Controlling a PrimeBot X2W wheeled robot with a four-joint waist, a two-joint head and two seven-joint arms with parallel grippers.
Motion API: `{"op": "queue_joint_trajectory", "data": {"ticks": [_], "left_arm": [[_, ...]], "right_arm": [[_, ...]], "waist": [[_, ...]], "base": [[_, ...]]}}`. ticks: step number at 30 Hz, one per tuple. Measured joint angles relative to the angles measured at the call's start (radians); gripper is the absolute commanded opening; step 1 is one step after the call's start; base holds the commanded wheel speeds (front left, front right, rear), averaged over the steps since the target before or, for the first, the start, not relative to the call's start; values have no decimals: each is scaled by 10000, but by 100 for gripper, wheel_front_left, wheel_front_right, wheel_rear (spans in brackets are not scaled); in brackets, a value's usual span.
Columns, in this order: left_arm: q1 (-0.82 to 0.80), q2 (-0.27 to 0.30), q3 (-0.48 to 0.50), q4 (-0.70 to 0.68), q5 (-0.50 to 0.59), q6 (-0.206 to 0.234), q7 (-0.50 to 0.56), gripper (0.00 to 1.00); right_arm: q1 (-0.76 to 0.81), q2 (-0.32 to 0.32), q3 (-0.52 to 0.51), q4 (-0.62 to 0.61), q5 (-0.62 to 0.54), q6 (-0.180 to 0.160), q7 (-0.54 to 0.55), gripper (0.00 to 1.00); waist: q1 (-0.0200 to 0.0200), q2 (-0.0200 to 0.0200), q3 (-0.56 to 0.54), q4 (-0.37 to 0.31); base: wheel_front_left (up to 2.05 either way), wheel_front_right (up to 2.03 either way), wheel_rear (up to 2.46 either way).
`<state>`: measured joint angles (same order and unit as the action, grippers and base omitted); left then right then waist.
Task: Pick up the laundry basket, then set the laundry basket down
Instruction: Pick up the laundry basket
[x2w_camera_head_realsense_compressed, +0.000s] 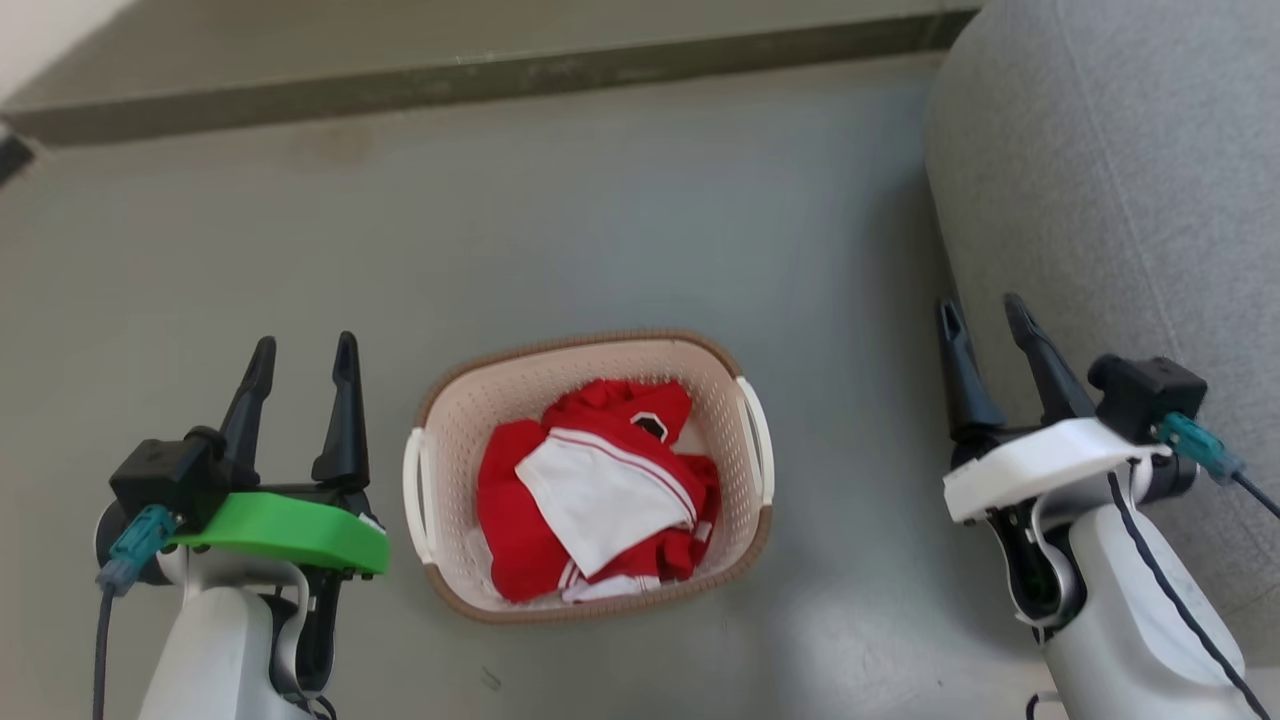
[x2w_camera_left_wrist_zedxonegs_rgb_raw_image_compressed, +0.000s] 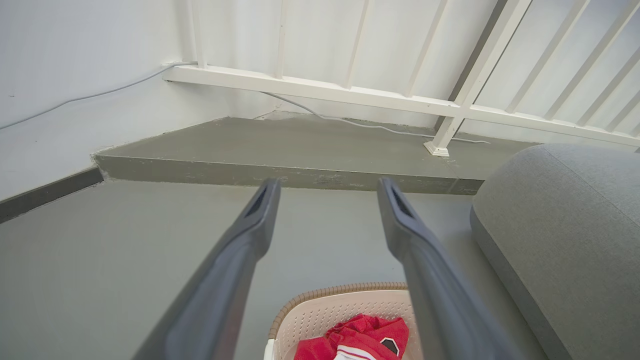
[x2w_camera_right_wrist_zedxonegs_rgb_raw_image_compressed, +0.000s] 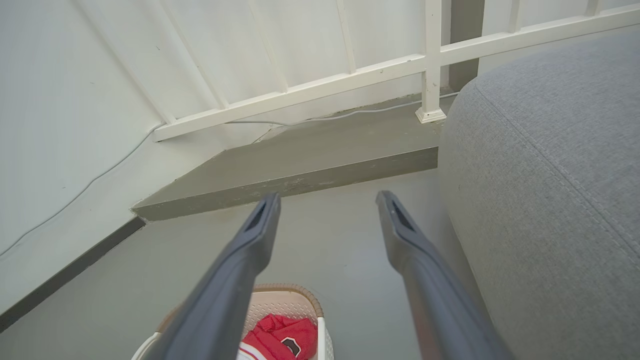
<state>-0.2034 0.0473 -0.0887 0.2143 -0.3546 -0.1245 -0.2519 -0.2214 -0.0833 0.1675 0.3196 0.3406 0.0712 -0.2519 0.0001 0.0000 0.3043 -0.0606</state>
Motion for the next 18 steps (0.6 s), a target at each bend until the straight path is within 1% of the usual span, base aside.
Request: {"op": "queue_joint_trajectory", "data": {"ticks": [5, 8, 10, 14, 18], "left_arm": [[-351, 40, -198, 596, -291, 0, 0, 100], [-712, 77, -541, 1083, -499, 0, 0, 100], [-969, 186, -750, 1421, -499, -15, 2, 100], [-1489, 476, -817, 2077, -598, -31, 6, 100], [-2015, 506, -984, 2700, -759, -33, 23, 100]], "right_arm": [[-567, 88, 79, 466, 2, 75, 0, 100], [-810, 98, 125, 815, 0, 82, 0, 100], [-918, 96, 105, 1068, 8, 107, 0, 100], [-1328, 104, 107, 1618, 17, 155, -2, 100], [-1815, 109, 161, 2086, 15, 213, 0, 100]], "waist": [[0, 0, 702, -83], [0, 0, 1129, -115], [0, 0, 1413, -120], [1, 0, 1984, -100], [1, 0, 2512, -49]], "base": [[0, 0, 0], [0, 0, 0], [0, 0, 0], [0, 0, 0], [0, 0, 0]]}}
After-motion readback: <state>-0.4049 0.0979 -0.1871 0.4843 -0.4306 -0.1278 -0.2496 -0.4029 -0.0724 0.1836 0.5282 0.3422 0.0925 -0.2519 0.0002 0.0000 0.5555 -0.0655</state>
